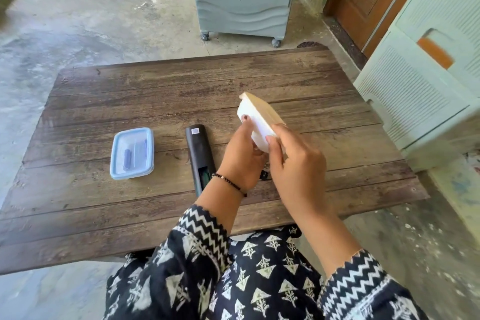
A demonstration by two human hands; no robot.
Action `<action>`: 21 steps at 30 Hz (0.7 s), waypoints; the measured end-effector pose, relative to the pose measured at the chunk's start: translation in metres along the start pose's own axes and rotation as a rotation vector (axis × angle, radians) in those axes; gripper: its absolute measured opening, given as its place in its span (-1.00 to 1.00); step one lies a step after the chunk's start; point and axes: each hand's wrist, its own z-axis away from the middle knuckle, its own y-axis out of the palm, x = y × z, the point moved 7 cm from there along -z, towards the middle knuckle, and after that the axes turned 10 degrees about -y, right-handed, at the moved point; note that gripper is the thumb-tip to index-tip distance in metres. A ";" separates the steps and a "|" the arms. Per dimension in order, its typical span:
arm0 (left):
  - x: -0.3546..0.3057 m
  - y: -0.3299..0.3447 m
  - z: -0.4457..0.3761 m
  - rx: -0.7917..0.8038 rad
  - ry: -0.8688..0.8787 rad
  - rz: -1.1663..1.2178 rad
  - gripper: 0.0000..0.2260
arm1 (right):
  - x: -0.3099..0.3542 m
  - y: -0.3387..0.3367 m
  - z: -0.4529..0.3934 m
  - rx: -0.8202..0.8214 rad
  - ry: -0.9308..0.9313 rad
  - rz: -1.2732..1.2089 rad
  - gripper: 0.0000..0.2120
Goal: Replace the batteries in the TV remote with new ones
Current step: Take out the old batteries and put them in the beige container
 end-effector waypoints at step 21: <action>0.000 -0.002 0.001 0.142 0.041 0.149 -0.43 | 0.011 -0.015 -0.011 0.196 -0.049 -0.166 -0.60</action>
